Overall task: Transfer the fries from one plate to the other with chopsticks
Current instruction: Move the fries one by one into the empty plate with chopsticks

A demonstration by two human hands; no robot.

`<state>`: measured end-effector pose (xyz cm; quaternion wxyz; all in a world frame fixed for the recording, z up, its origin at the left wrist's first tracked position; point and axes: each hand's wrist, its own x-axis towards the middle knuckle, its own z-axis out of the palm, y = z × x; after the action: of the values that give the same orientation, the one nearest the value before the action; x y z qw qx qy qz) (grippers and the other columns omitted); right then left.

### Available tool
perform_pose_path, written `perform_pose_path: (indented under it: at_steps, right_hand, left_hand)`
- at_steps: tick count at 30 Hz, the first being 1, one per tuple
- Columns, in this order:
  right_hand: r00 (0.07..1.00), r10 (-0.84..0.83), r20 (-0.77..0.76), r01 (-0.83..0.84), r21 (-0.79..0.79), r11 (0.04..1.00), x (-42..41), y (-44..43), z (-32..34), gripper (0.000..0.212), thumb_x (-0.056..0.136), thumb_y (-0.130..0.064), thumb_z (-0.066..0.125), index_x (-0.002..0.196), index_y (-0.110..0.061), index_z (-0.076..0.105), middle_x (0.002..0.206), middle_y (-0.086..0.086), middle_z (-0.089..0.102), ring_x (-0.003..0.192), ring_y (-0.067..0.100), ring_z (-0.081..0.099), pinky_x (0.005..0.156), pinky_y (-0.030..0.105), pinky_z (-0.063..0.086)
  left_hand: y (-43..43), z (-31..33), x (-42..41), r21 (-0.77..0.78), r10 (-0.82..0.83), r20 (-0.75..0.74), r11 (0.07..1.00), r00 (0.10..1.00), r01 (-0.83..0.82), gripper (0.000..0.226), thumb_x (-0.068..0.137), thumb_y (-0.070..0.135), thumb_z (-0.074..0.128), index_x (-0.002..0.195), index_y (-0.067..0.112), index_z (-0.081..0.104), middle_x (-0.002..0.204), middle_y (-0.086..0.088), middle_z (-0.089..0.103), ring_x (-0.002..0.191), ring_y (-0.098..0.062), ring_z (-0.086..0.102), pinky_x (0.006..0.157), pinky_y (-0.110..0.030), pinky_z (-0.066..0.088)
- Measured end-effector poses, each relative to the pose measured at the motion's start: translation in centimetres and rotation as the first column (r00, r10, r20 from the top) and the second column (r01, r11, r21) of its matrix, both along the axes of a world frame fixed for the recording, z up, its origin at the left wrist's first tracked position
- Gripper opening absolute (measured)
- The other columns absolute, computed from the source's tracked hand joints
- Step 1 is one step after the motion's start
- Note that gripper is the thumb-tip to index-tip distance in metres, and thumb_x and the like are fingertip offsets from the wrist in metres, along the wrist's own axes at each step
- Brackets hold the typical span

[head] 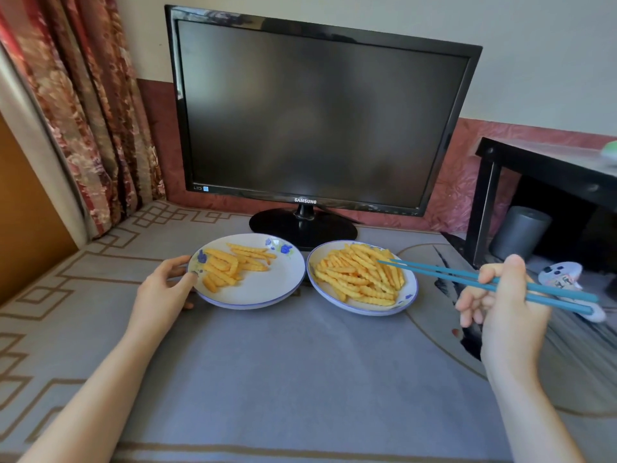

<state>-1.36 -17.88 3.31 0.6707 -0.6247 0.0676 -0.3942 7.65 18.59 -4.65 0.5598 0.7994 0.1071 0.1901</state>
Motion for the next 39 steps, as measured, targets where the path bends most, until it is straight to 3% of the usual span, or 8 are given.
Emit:
perform_pose_path:
  at_steps: [2, 7, 17, 20, 24, 31, 35, 39]
  right_hand:
    - [1.000, -0.007, -0.002, 0.007, -0.005, 1.000, -0.1, -0.2, -0.2, 0.040, 0.103, -0.026, 0.030, 0.068, -0.012, 0.043, 0.039, 0.007, 0.049, 0.026, 0.016, 0.036, 0.032, 0.016, 0.023]
    - [0.998, 0.008, -0.058, -0.013, -0.098, 0.995, -0.5, -0.4, -0.8, 0.042, 0.104, -0.029, 0.031, 0.069, -0.011, 0.045, 0.040, 0.008, 0.051, 0.027, 0.015, 0.035, 0.033, 0.019, 0.024]
    - [1.000, 0.015, -0.020, -0.017, -0.146, 0.989, -0.8, 0.1, 0.3, 0.041, 0.104, -0.030, 0.031, 0.071, -0.011, 0.048, 0.043, 0.011, 0.051, 0.029, 0.015, 0.035, 0.033, 0.021, 0.023]
    - [0.998, 0.059, -0.005, -0.059, -0.138, 0.989, -0.4, 1.1, 0.5, 0.040, 0.103, -0.028, 0.032, 0.070, -0.011, 0.047, 0.042, 0.010, 0.050, 0.029, 0.016, 0.035, 0.034, 0.021, 0.024]
    - [0.984, 0.178, -0.010, -0.178, -0.134, 0.975, 0.7, 3.1, 0.7, 0.040, 0.103, -0.024, 0.032, 0.070, -0.008, 0.048, 0.041, 0.011, 0.051, 0.028, 0.018, 0.036, 0.033, 0.018, 0.027]
    - [0.912, 0.404, -0.066, -0.409, -0.161, 0.898, 3.0, 8.2, 0.7, 0.040, 0.102, -0.025, 0.034, 0.071, -0.006, 0.050, 0.041, 0.011, 0.047, 0.029, 0.017, 0.036, 0.034, 0.016, 0.029]
    - [0.848, 0.519, -0.106, -0.529, -0.152, 0.835, 4.3, 11.2, 0.6, 0.039, 0.103, -0.024, 0.036, 0.071, -0.005, 0.050, 0.048, 0.019, 0.048, 0.028, 0.014, 0.041, 0.032, 0.016, 0.029]
    - [0.795, 0.594, -0.122, -0.606, -0.176, 0.776, 6.1, 13.5, 0.0, 0.040, 0.103, -0.027, 0.036, 0.070, -0.009, 0.050, 0.053, 0.026, 0.051, 0.029, 0.016, 0.042, 0.032, 0.019, 0.031]
  left_hand:
    - [0.1, -0.1, 0.0, -0.003, -0.001, 0.000, 1.000, 1.000, 0.001, 0.032, 0.090, 0.010, 0.053, 0.121, 0.015, 0.059, 0.111, -0.007, 0.065, 0.061, -0.021, 0.061, 0.054, -0.024, 0.054]
    - [0.1, -0.2, 0.1, -0.006, 0.000, 0.001, 1.000, 1.000, 0.000, 0.033, 0.090, 0.008, 0.052, 0.122, 0.014, 0.059, 0.112, -0.009, 0.064, 0.061, -0.019, 0.060, 0.042, -0.010, 0.047]
    - [0.2, -0.2, 0.1, 0.016, 0.005, 0.001, 1.000, 1.000, -0.005, 0.032, 0.091, 0.010, 0.053, 0.122, 0.013, 0.059, 0.110, -0.008, 0.065, 0.055, -0.021, 0.058, 0.042, -0.008, 0.045]
    - [0.0, -0.1, -0.1, 0.000, 0.001, 0.007, 1.000, 1.000, -0.001, 0.031, 0.090, 0.009, 0.053, 0.120, 0.016, 0.059, 0.106, -0.004, 0.064, 0.054, -0.014, 0.060, 0.043, -0.009, 0.047]
    - [-0.1, 0.0, -0.2, -0.006, 0.001, 0.006, 1.000, 1.000, -0.001, 0.031, 0.091, 0.010, 0.052, 0.120, 0.016, 0.059, 0.104, -0.002, 0.063, 0.059, -0.019, 0.059, 0.043, -0.009, 0.046]
    - [0.0, 0.0, -0.2, -0.003, -0.005, -0.002, 1.000, 1.000, 0.005, 0.033, 0.090, 0.011, 0.053, 0.122, 0.016, 0.059, 0.105, -0.001, 0.065, 0.056, -0.019, 0.061, 0.067, -0.035, 0.054]
    - [0.0, 0.0, -0.2, 0.009, 0.001, -0.001, 1.000, 1.000, -0.001, 0.031, 0.091, 0.012, 0.053, 0.121, 0.017, 0.058, 0.106, -0.001, 0.064, 0.055, -0.022, 0.059, 0.047, -0.012, 0.048]
    - [0.0, 0.0, -0.2, 0.011, 0.002, -0.009, 1.000, 1.000, -0.002, 0.032, 0.091, 0.012, 0.052, 0.122, 0.017, 0.059, 0.108, -0.001, 0.065, 0.054, -0.022, 0.058, 0.042, -0.006, 0.042]
